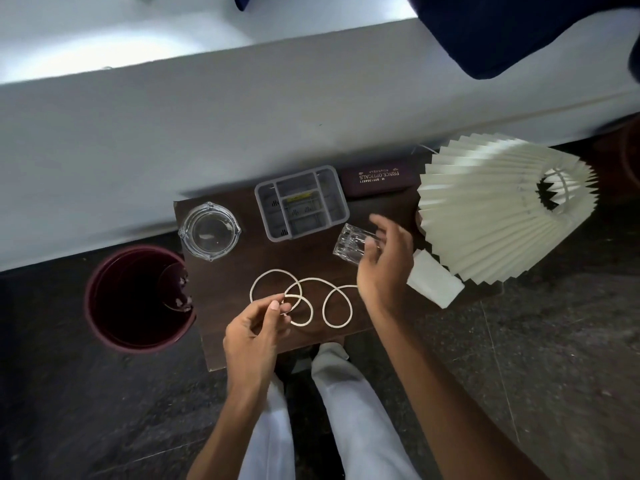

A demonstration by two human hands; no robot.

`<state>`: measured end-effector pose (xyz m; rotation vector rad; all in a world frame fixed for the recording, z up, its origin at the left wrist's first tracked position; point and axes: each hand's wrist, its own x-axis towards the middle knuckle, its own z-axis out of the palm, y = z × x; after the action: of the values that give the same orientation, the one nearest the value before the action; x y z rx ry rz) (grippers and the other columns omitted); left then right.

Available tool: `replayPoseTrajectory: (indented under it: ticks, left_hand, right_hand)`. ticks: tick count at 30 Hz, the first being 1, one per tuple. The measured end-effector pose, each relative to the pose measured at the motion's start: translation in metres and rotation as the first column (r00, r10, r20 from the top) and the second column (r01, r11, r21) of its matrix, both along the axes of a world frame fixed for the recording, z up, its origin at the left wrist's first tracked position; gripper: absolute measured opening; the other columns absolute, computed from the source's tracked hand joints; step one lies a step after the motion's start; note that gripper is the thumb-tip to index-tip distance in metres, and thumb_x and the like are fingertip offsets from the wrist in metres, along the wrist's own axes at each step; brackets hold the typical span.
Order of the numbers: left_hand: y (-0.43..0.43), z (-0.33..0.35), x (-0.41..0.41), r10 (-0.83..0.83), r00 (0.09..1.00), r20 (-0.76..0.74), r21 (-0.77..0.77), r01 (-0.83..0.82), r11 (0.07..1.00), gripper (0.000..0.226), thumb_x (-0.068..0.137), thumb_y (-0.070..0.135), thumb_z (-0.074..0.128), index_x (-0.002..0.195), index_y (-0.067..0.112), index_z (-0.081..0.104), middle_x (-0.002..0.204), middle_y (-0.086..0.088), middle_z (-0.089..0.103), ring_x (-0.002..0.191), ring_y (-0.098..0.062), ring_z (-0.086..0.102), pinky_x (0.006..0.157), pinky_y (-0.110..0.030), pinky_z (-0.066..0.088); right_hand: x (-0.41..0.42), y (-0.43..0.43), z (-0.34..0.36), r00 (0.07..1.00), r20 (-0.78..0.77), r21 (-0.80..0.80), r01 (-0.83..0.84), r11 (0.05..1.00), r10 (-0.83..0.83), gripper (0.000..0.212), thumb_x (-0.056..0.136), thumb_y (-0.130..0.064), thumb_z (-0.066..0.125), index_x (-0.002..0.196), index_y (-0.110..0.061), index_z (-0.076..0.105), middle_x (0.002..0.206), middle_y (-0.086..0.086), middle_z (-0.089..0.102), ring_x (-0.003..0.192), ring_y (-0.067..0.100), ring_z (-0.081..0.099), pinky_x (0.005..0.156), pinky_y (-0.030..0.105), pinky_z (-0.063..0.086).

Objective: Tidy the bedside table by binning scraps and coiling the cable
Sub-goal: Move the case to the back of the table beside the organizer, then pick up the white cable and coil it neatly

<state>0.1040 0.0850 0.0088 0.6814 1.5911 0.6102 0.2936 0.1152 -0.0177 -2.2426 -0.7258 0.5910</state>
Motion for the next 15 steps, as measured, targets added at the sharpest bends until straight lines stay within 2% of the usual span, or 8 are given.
replayPoseTrajectory:
  ticks: [3,5,7,8,10,12,15]
  left_hand:
    - [-0.007,-0.012,-0.013,0.004,0.999,-0.036,-0.027,-0.005,1.0,0.019,0.102,0.011,0.059,0.102,0.015,0.077,0.09,-0.008,0.079,0.081,-0.021,0.071,0.076,-0.034,0.057]
    - [-0.012,-0.019,-0.02,0.008,0.999,-0.05,-0.053,-0.011,0.999,0.019,0.102,0.011,0.058,0.101,0.015,0.077,0.089,-0.008,0.079,0.08,-0.02,0.07,0.075,-0.034,0.057]
    - [-0.016,-0.024,-0.027,0.019,0.998,-0.054,-0.084,-0.023,0.996,0.02,0.102,0.01,0.058,0.101,0.015,0.077,0.09,-0.008,0.078,0.08,-0.02,0.07,0.075,-0.034,0.057]
    - [-0.019,-0.025,-0.03,0.03,0.998,-0.048,-0.104,-0.035,0.994,0.02,0.102,0.01,0.057,0.102,0.015,0.077,0.09,-0.009,0.078,0.08,-0.02,0.07,0.075,-0.035,0.057]
    - [-0.023,-0.027,-0.036,0.062,0.998,-0.032,-0.143,-0.066,0.988,0.019,0.103,0.01,0.057,0.103,0.013,0.076,0.093,-0.012,0.078,0.08,-0.019,0.07,0.076,-0.036,0.057]
    - [-0.027,-0.026,-0.043,0.086,0.996,-0.023,-0.168,-0.089,0.982,0.019,0.103,0.011,0.057,0.103,0.012,0.076,0.094,-0.012,0.078,0.08,-0.019,0.07,0.076,-0.036,0.056]
    - [-0.035,-0.024,-0.053,0.102,0.994,-0.027,-0.18,-0.106,0.978,0.018,0.102,0.011,0.057,0.105,0.011,0.076,0.094,-0.013,0.078,0.08,-0.02,0.07,0.074,-0.035,0.057]
  right_hand:
    - [-0.019,-0.04,0.003,0.997,0.027,0.047,-0.075,0.996,0.074,0.03,0.093,-0.002,0.062,0.117,-0.019,0.066,0.112,-0.005,0.06,0.096,-0.001,0.062,0.082,0.013,0.052]
    - [-0.028,-0.067,-0.005,0.996,-0.013,-0.007,-0.085,0.996,0.084,0.024,0.092,-0.004,0.063,0.111,-0.019,0.068,0.102,-0.005,0.066,0.087,-0.005,0.062,0.072,0.008,0.049]
    - [-0.03,-0.09,-0.02,0.998,-0.061,-0.13,-0.042,0.991,0.034,0.024,0.091,-0.007,0.064,0.111,-0.02,0.068,0.102,-0.001,0.068,0.085,0.0,0.063,0.07,0.011,0.049]
    - [-0.029,-0.099,-0.029,0.998,-0.058,-0.2,-0.004,0.98,-0.007,0.025,0.091,-0.008,0.066,0.113,-0.018,0.067,0.107,0.001,0.067,0.088,0.007,0.065,0.073,0.014,0.05]
    - [-0.025,-0.112,-0.045,0.998,-0.014,-0.349,0.056,0.936,-0.064,0.032,0.09,-0.013,0.07,0.121,-0.015,0.063,0.118,0.007,0.06,0.1,0.02,0.064,0.082,0.027,0.054]
    - [-0.02,-0.118,-0.057,0.994,0.021,-0.446,0.108,0.888,-0.11,0.041,0.088,-0.018,0.073,0.126,-0.013,0.057,0.126,0.014,0.052,0.105,0.029,0.06,0.083,0.037,0.054]
    - [-0.015,-0.12,-0.068,0.996,0.056,-0.495,0.091,0.864,-0.073,0.03,0.088,-0.019,0.074,0.113,-0.014,0.058,0.121,0.018,0.05,0.101,0.034,0.059,0.078,0.041,0.053]
